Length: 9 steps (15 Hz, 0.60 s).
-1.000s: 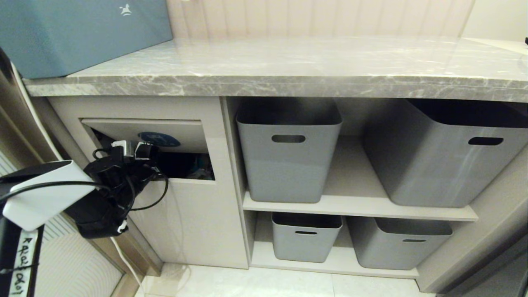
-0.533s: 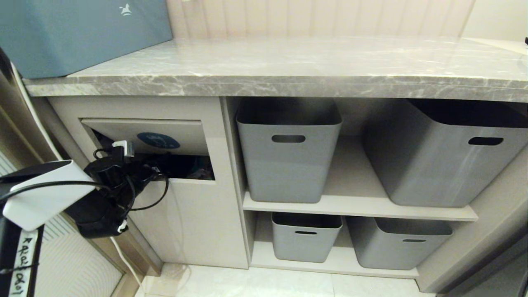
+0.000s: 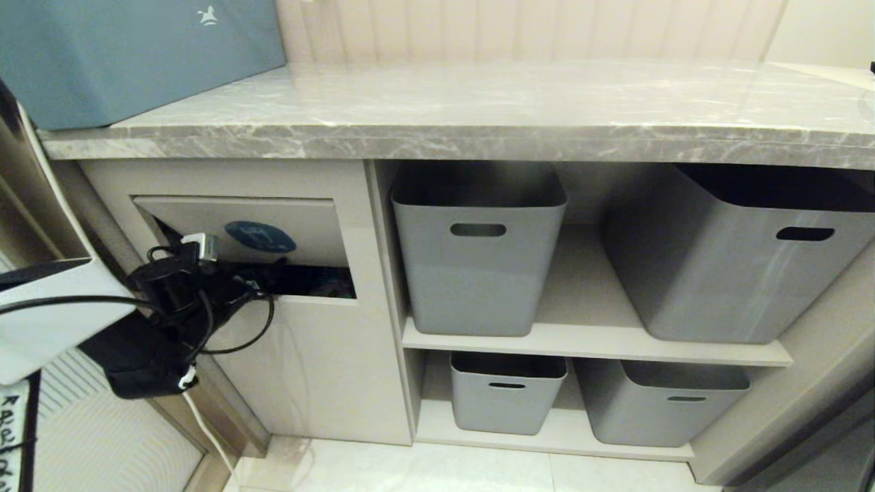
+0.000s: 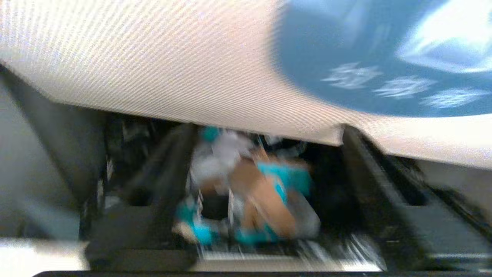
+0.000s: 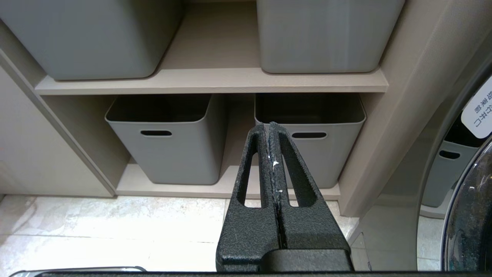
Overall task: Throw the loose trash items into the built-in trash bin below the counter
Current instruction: Put the garbage in the trash can
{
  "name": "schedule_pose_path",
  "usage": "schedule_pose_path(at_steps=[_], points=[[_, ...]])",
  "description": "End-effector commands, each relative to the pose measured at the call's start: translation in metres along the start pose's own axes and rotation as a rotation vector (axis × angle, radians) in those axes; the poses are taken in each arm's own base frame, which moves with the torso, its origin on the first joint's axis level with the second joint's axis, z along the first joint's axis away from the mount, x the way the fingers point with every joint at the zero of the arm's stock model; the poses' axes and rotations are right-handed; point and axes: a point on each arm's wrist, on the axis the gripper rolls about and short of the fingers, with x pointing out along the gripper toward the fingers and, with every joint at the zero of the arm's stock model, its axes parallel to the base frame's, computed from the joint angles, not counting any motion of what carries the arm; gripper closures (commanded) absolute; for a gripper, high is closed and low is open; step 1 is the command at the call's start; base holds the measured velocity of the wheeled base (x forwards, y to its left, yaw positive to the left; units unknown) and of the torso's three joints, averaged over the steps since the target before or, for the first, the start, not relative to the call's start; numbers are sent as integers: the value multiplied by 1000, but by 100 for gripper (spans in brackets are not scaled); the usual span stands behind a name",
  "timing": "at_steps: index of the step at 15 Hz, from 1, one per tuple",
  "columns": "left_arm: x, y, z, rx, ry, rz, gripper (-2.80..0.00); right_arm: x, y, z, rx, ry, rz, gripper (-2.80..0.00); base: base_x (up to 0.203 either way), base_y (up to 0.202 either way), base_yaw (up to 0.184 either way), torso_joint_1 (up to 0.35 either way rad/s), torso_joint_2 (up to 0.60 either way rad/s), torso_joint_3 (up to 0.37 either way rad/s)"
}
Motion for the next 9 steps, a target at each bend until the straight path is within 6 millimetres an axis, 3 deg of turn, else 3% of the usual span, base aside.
schedule_pose_path(at_steps=[1, 6, 9], points=[[-20, -11, 25, 5, -26, -10, 0, 0, 0, 0, 0, 2, -1, 0, 0, 0, 0, 0, 0, 0], [-70, -31, 65, 8, -62, -14, 0, 0, 0, 0, 0, 2, -1, 0, 0, 0, 0, 0, 0, 0], [-122, -50, 93, 22, -101, -24, 0, 0, 0, 0, 0, 2, -1, 0, 0, 0, 0, 0, 0, 0]])
